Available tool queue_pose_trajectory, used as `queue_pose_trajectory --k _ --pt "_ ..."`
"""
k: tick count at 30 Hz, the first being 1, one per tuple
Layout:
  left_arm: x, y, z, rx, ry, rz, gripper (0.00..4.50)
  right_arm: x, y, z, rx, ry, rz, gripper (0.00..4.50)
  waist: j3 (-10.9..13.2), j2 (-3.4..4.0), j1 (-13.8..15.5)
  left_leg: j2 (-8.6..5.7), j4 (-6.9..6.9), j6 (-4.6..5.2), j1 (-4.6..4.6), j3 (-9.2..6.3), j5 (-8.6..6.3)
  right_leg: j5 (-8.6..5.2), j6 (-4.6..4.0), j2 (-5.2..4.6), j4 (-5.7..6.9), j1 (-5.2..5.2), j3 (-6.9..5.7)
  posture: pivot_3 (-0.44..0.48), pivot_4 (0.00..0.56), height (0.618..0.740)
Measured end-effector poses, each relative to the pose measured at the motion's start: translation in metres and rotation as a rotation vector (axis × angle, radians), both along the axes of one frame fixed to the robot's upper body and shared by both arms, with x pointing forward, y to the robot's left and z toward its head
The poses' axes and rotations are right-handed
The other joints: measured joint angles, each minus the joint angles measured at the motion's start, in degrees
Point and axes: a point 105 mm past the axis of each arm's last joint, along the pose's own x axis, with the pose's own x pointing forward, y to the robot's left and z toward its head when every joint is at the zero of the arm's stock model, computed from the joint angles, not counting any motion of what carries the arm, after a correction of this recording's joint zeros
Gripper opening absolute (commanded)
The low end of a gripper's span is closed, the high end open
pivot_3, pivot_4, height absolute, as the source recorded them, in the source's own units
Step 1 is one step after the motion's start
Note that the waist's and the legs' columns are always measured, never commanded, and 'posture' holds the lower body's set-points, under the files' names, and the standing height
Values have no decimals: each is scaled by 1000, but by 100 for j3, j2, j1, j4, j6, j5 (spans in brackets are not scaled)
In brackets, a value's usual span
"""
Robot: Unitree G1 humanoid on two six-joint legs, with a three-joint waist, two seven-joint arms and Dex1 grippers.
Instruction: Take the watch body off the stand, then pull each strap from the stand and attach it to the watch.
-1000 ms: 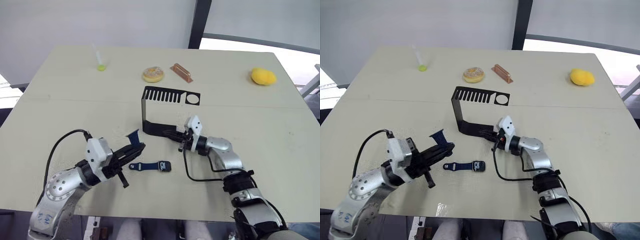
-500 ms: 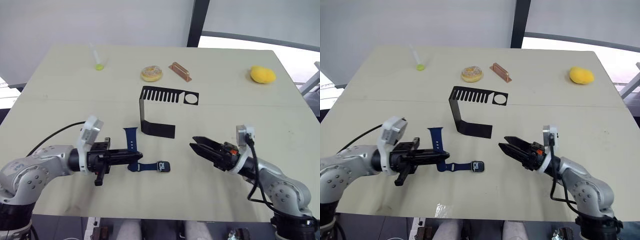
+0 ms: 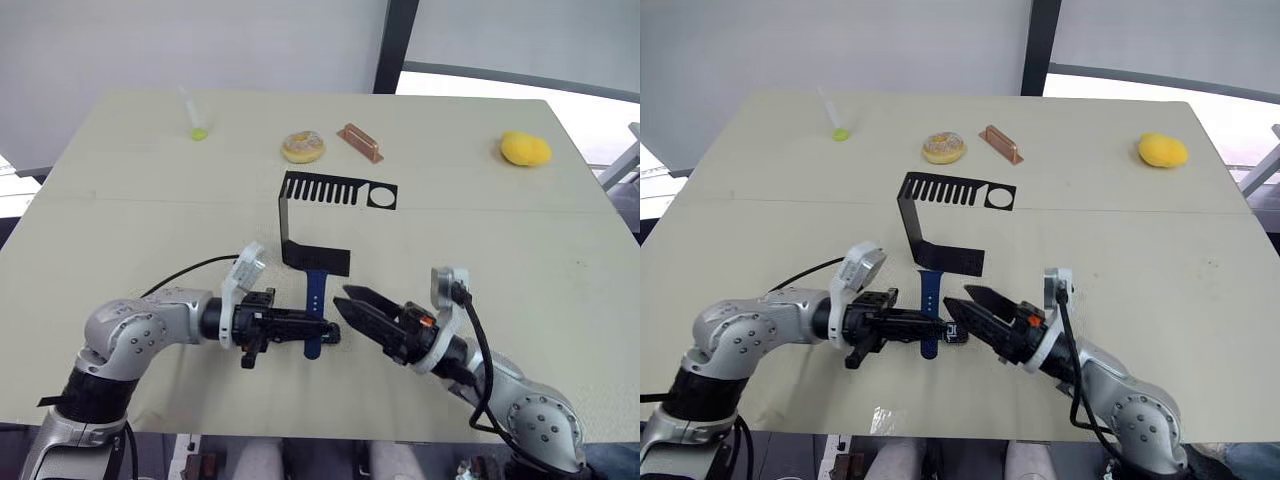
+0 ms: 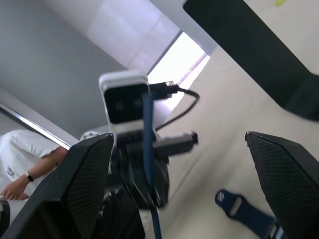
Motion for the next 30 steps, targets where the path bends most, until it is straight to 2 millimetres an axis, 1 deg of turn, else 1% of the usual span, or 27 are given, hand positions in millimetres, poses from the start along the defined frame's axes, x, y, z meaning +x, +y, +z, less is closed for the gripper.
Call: queue_pose_trajectory --k 2,7,12,22,25,26,27,28,29,30 --pt "-1 0 0 1 0 -11 0 2 6 6 8 -22 22 4480 0 0 1 1 0 0 -2 0 0 0 0 -1 0 -1 0 0 150 740" --pt "2 -4 3 -7 -29 -18 0 5 17 7 27 -13 57 4480 0 0 16 -5 4 5 -8 -2 1 0 1 -6 -1 -1 0 0 150 740" --pt "3 -6 4 -20 -45 -15 0 6 18 9 28 -24 59 4480 0 0 6 -2 4 5 -7 -3 1 1 1 -4 0 -1 -1 0 150 740" --pt "8 -5 6 -32 -75 15 0 10 18 5 25 -12 47 4480 0 0 5 -3 4 5 -7 -3 2 1 1 -4 0 -1 -1 0 150 740" --pt "11 -5 6 -42 -77 31 0 9 19 4 18 -9 56 3702 0 0 5 -3 4 5 -7 -3 2 1 1 -5 0 -1 -1 0 150 740" --pt "12 -4 6 -45 -78 37 0 8 22 4 17 -9 68 3253 0 0 5 -3 4 5 -7 -3 2 1 1 -5 0 -1 -1 0 150 740" --pt "12 -4 6 -43 -78 38 0 7 24 4 18 -10 80 2581 0 0 5 -3 4 5 -7 -3 2 1 1 -4 0 -1 -2 0 150 740" --pt "12 -4 6 -41 -78 39 0 6 25 4 21 -13 87 2193 0 0 5 -3 4 5 -7 -3 1 1 1 -4 0 -1 -1 0 150 740" --pt "13 -4 5 -39 -78 41 0 6 25 6 26 -17 90 1645 0 0 5 -3 5 5 -7 -3 2 1 1 -5 0 -1 -1 0 150 740" --pt "12 -4 5 -39 -75 42 0 6 26 7 35 -19 94 1219 0 0 5 -3 4 5 -7 -3 2 1 1 -5 1 -1 -1 0 150 740"
